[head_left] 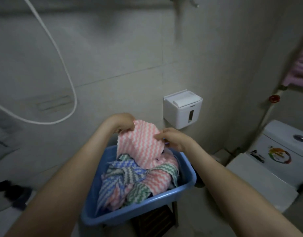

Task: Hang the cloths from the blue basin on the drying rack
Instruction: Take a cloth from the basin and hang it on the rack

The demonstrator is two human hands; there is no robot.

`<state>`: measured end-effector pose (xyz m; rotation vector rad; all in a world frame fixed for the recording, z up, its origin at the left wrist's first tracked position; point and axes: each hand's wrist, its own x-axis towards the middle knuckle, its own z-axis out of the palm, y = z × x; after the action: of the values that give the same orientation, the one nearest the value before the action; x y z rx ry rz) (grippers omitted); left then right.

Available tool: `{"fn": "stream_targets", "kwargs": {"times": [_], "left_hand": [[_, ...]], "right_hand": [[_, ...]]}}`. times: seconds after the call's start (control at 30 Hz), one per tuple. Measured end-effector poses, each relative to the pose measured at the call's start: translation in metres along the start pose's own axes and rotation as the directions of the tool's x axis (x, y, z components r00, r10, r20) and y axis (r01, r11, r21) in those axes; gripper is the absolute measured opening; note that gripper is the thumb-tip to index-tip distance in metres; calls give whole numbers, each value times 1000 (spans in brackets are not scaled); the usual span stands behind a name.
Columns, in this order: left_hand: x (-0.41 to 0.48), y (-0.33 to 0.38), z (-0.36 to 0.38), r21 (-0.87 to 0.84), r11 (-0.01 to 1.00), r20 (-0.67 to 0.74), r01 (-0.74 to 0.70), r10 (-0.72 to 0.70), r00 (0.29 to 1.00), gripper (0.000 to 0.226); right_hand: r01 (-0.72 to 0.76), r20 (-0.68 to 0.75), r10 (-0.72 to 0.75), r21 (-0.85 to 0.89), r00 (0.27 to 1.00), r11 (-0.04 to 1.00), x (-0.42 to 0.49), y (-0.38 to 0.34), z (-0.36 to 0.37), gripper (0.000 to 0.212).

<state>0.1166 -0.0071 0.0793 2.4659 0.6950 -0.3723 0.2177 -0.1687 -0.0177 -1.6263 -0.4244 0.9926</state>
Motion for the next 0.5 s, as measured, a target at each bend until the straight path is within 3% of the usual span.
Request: {"fn": "stream_targets", "kwargs": {"times": [0.2, 0.3, 0.5], "left_hand": [[1, 21, 5, -73, 986, -161, -149, 136, 978, 17], [6, 60, 8, -60, 963, -204, -264, 247, 947, 12], [15, 184, 50, -94, 874, -131, -477, 465, 876, 3]], "right_hand": [[203, -95, -198, 54, 976, 978, -7, -16, -31, 10], [293, -197, -268, 111, 943, 950, -31, -24, -67, 46], [388, -427, -343, 19, 836, 921, -123, -13, -176, 47]]}}
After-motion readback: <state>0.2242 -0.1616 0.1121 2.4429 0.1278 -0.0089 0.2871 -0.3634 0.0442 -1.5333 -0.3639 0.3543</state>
